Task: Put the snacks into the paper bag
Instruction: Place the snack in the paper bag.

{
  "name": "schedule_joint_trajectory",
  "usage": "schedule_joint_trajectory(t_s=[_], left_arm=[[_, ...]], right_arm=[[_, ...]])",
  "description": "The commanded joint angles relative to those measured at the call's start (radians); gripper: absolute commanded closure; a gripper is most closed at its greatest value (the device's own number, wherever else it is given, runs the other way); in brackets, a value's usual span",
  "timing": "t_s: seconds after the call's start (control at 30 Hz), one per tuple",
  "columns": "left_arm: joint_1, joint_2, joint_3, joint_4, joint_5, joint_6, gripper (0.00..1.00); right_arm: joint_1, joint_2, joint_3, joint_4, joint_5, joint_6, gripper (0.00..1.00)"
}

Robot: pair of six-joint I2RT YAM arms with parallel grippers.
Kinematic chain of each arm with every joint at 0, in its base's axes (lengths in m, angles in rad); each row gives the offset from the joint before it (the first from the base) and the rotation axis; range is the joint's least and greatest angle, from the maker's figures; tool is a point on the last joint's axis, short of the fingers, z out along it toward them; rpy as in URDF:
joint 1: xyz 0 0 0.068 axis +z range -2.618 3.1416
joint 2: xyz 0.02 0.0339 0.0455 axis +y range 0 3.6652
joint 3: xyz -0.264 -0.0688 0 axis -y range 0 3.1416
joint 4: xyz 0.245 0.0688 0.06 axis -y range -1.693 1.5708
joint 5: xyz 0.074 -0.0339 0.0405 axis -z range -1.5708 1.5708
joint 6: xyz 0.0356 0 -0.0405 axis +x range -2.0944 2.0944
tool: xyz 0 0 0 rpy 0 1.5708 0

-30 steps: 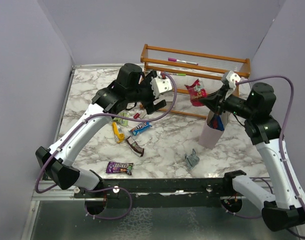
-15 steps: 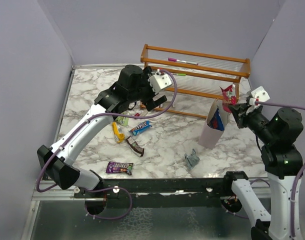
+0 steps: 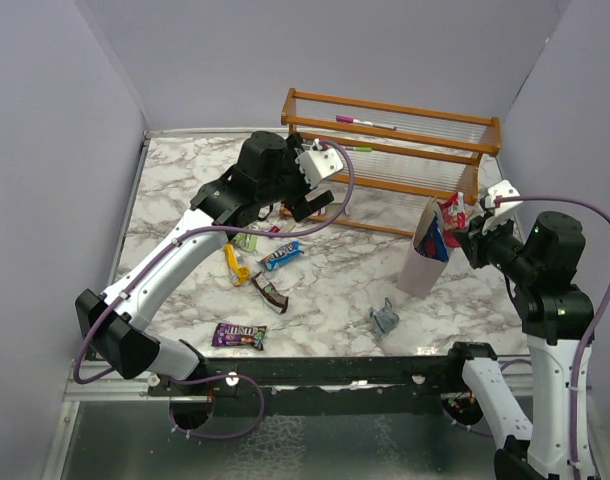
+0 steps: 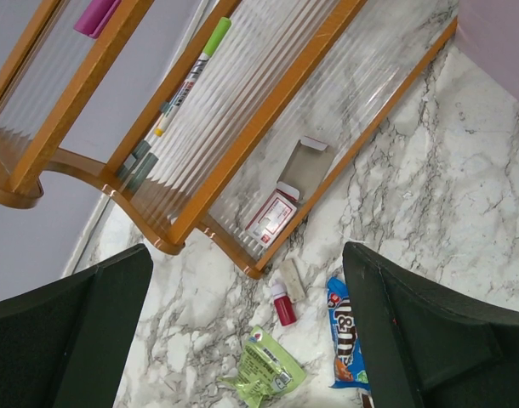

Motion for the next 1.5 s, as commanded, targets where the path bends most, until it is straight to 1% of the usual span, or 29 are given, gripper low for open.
schedule_joint_trajectory(t_s=[0.0,0.27,0.53,0.9,1.27,1.47], left_arm=[[-0.005,0.004,-0.009,0.024,-0.019,-0.010,0.02],[-0.006,0.009,0.001,0.020,-0.023,-0.004,0.02],[-0.005,0.021,0.017,0.009,-0.025,0.009,0.02],[-0.005,0.033,0.033,0.004,-0.030,0.015,0.03],[-0.005,0.041,0.044,-0.009,-0.028,0.009,0.02],[-0.006,0.046,0.049,-0.010,-0.032,0.010,0.02]], right_arm=[[-0.007,0.034,0.017,-0.031,0.000,0.002,0.98],[-0.007,0.135,0.068,-0.083,0.028,0.017,0.99],[-0.007,0.213,0.098,-0.116,-0.008,0.021,0.99],[-0.007,0.263,0.099,-0.110,0.033,0.043,0.98],[-0.007,0.310,0.096,-0.106,0.006,0.045,0.94],[-0.007,0.327,0.098,-0.110,-0.014,0.039,0.86]])
